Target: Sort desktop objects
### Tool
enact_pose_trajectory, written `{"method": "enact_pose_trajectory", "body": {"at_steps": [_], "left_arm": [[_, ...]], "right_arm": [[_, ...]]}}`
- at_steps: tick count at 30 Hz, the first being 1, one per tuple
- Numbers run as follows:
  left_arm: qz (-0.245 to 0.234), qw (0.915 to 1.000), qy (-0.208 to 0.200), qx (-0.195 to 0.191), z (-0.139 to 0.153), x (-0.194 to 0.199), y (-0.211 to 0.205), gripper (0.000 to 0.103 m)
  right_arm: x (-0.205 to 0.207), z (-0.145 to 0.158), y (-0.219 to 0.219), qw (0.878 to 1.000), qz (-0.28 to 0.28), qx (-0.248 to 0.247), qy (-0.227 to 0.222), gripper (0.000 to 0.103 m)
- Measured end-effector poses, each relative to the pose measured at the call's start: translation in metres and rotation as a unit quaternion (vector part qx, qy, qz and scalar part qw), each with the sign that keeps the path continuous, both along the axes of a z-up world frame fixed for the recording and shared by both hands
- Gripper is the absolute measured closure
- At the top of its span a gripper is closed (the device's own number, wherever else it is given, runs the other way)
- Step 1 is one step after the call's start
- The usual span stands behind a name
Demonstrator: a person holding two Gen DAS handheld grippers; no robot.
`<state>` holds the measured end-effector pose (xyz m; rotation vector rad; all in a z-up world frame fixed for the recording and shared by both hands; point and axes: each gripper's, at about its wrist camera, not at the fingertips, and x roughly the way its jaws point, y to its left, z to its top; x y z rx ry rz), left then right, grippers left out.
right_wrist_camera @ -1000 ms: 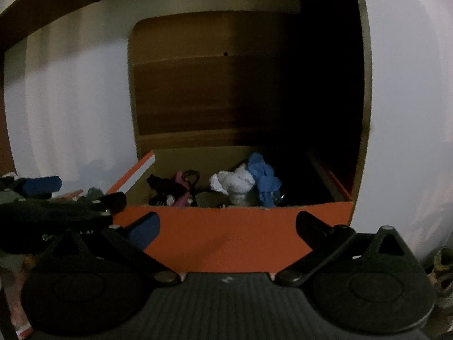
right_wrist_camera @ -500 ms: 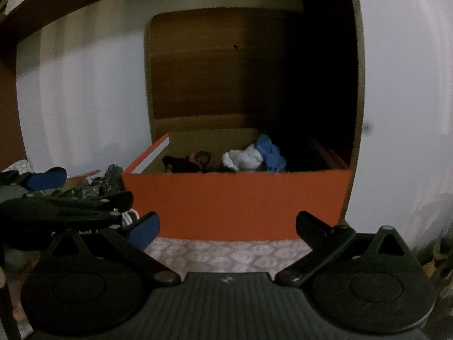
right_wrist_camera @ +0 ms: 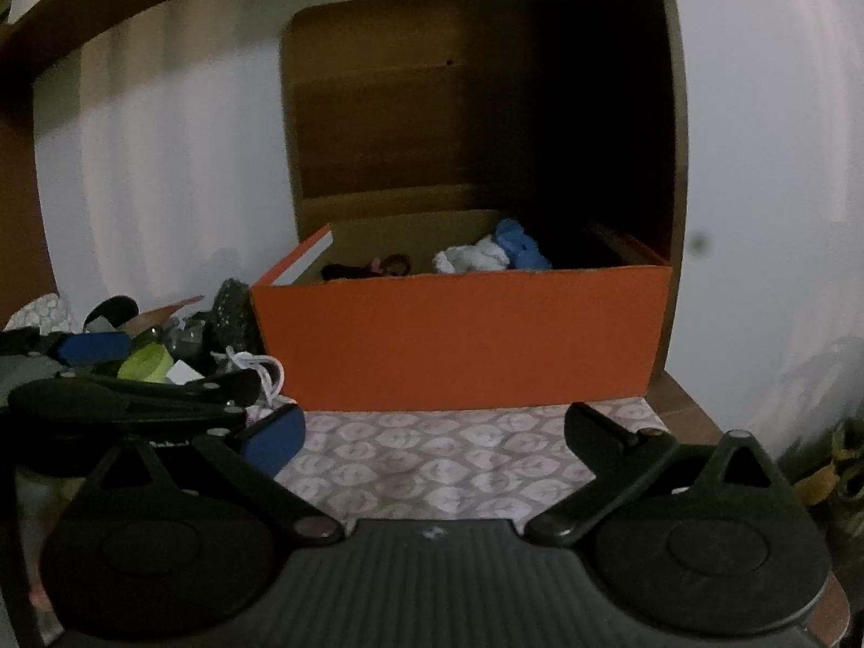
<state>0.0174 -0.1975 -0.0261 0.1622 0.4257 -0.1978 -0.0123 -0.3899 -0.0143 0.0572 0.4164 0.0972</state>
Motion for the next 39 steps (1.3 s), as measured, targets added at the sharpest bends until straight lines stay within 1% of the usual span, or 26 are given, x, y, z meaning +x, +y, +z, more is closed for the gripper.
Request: {"method": "enact_pose_trajectory", "body": {"at_steps": [5,18,21,22,25,29,34,39], "left_arm": [[0.001,0.9998,0.018,-0.014,-0.001,0.002,0.006,0.000],[0.008,0.9996,0.028,-0.002,-0.007,0.002,0.004,0.000],[0.006,0.9994,0.031,-0.013,-0.009,0.001,0.008,0.000],[0.006,0.9993,0.035,-0.011,-0.009,0.001,0.008,0.000],[0.006,0.9995,0.031,-0.001,-0.011,0.000,0.005,0.002],[0.006,0.9993,0.036,-0.008,-0.012,0.002,0.006,0.000],[0.011,0.9991,0.040,-0.010,-0.011,0.001,0.008,0.000],[0.018,0.9992,0.033,-0.009,-0.011,0.000,0.009,0.000]], "right_arm": [[-0.001,0.001,0.006,1.000,0.000,-0.001,-0.001,0.000],[-0.001,-0.001,0.010,1.000,-0.001,-0.005,0.000,0.000],[-0.001,-0.001,0.009,1.000,0.001,0.001,0.001,0.000],[-0.001,-0.001,0.009,1.000,0.001,0.004,0.002,0.000],[-0.001,-0.001,0.009,1.000,0.000,0.003,0.000,0.000],[-0.002,-0.001,0.010,1.000,-0.001,0.002,-0.002,0.000],[-0.002,-0.001,0.011,1.000,-0.001,0.001,-0.001,0.000],[-0.002,-0.001,0.013,1.000,0.000,0.000,-0.001,0.000]]}}
